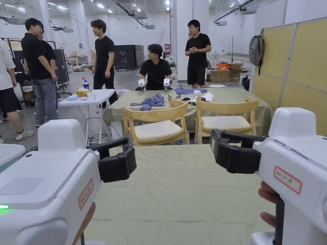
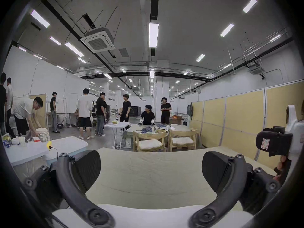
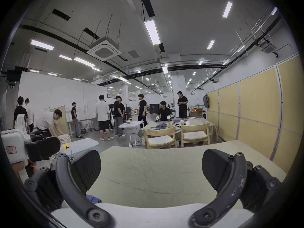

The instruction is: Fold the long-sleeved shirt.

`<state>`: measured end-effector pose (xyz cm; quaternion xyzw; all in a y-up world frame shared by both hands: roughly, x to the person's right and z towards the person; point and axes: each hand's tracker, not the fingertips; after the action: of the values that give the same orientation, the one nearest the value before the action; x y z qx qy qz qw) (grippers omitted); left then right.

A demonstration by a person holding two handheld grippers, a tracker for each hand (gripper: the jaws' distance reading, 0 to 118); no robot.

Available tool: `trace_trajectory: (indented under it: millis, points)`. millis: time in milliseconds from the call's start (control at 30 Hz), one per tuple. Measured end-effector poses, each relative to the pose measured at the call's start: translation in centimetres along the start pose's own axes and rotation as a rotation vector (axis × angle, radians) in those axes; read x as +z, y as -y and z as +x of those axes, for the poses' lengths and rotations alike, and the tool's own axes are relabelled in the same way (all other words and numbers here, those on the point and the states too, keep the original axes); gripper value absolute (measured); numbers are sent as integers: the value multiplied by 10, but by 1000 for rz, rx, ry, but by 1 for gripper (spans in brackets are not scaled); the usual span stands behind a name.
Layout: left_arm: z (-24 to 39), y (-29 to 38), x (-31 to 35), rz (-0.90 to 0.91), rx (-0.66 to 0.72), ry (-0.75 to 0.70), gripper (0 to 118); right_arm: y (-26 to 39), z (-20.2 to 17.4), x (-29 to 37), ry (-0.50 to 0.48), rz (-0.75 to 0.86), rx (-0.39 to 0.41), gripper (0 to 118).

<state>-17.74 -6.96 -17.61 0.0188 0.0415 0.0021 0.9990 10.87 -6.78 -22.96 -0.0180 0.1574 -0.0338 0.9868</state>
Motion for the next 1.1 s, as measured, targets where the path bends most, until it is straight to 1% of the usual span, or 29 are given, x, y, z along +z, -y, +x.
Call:
trace_trajectory:
  millis: [100, 267, 367, 500, 800, 967, 1100]
  points:
    - [-1, 0, 1, 4, -5, -1, 118, 2, -2, -2, 19, 5, 3, 118]
    - [-2, -2, 2, 1, -17, -6, 118, 4, -2, -8, 41, -26, -20, 118]
    - [-2, -2, 2, 5, -23, -9, 118, 7, 0, -13, 48, -40, -21, 118]
    - [-3, -2, 2, 0, -16, -7, 118, 11, 0, -14, 84, -40, -8, 118]
    - [-1, -3, 3, 4, -18, -1, 118, 11, 5, -16, 86, -61, -29, 118]
    - [-2, 0, 2, -12, -20, -2, 118, 15, 2, -15, 80, -67, -5, 118]
    - [-2, 0, 1, -13, -24, 0, 118, 17, -1, -15, 78, -71, -5, 118]
